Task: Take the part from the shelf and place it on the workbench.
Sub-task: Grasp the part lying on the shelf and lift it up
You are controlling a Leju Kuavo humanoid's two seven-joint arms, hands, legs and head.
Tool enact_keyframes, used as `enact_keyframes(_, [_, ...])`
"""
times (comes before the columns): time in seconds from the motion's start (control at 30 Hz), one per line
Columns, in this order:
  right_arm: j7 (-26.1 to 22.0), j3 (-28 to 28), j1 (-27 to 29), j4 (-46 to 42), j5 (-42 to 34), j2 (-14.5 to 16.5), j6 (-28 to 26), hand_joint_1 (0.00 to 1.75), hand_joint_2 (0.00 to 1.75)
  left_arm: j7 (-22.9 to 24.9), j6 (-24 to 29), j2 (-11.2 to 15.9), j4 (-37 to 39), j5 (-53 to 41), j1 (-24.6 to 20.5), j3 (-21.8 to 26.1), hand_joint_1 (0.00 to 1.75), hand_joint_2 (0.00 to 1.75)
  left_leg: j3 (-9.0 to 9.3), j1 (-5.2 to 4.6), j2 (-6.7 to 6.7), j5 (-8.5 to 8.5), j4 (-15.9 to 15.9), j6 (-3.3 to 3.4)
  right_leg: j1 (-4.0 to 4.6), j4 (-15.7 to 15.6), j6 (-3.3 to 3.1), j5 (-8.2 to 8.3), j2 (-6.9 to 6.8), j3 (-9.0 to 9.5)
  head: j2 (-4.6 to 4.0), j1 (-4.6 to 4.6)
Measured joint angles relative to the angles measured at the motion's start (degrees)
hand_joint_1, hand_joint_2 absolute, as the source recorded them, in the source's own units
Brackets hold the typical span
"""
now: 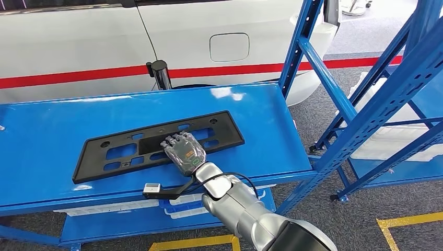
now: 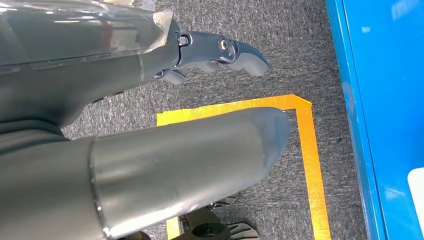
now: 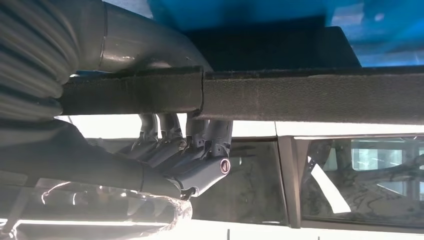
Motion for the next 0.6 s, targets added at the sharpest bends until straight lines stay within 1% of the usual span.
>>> enact_keyframes(0.13, [0.6, -1.1, 0.9, -1.6, 2.8, 0.0, 0.0, 1.75, 1.75, 0.0, 0.2, 0.0, 0.0, 0.2, 0.0, 0.0, 0.0, 0.0, -0.01, 0.0, 0.0, 0.0, 0.0, 0.0, 0.0, 0.0, 0.0, 0.0, 0.0, -0.02, 0.0, 0.0])
enact_keyframes(0.2, [-1.2, -2.3, 1.7, -3.3, 1.8, -0.1, 0.0, 1.75, 1.75, 0.0, 0.4, 0.0, 0.0, 0.4, 0.0, 0.0, 0.0, 0.0, -0.03, 0.0, 0.0, 0.0, 0.0, 0.0, 0.0, 0.0, 0.0, 0.0, 0.0, -0.03, 0.0, 0.0])
enact_keyframes(0.27, [-5.9, -4.1, 2.2, -5.6, -2.9, -0.1, 0.0, 1.75, 1.75, -0.2, 0.7, 0.0, 0.0, 0.8, 0.1, 0.0, 0.0, 0.0, -0.04, 0.0, 0.0, 0.0, 0.0, 0.0, 0.0, 0.0, 0.0, 0.0, 0.01, -0.03, 0.0, 0.0])
enact_keyframes(0.37, [-14.2, -6.9, 2.3, -10.6, -14.4, -0.1, 0.0, 1.75, 1.75, -0.8, 1.0, 0.1, 0.0, 1.4, 0.3, 0.0, 0.0, 0.0, -0.04, 0.0, 0.01, 0.0, 0.0, 0.0, 0.0, 0.0, 0.0, 0.0, 0.02, -0.03, 0.0, 0.0])
enact_keyframes(0.43, [-16.8, -8.4, 2.3, -14.9, -19.4, -0.3, 0.0, 1.75, 1.75, -1.2, 1.0, 0.1, 0.0, 1.4, 0.6, 0.0, 0.0, 0.0, -0.04, 0.0, 0.01, 0.0, 0.0, 0.0, 0.0, 0.0, 0.0, 0.0, 0.02, -0.04, 0.0, 0.0])
enact_keyframes(0.53, [-18.1, -10.0, 2.4, -21.7, -23.2, -0.9, 0.0, 1.75, 1.75, -1.5, 1.1, 0.1, 0.0, 1.3, 0.9, -0.1, 0.0, 0.0, -0.05, 0.0, 0.0, 0.0, 0.0, 0.0, 0.0, 0.0, 0.0, 0.0, 0.02, -0.06, 0.0, 0.0])
enact_keyframes(0.6, [-19.1, -10.8, 2.5, -26.6, -25.2, -1.4, 0.0, 1.75, 1.75, -1.6, 1.1, 0.1, 0.0, 1.1, 0.9, -0.4, 0.0, 0.87, -0.07, 0.0, 0.01, 0.0, 0.0, 0.0, 0.0, 0.0, 0.0, 0.0, 0.02, -0.07, 0.0, 0.0])
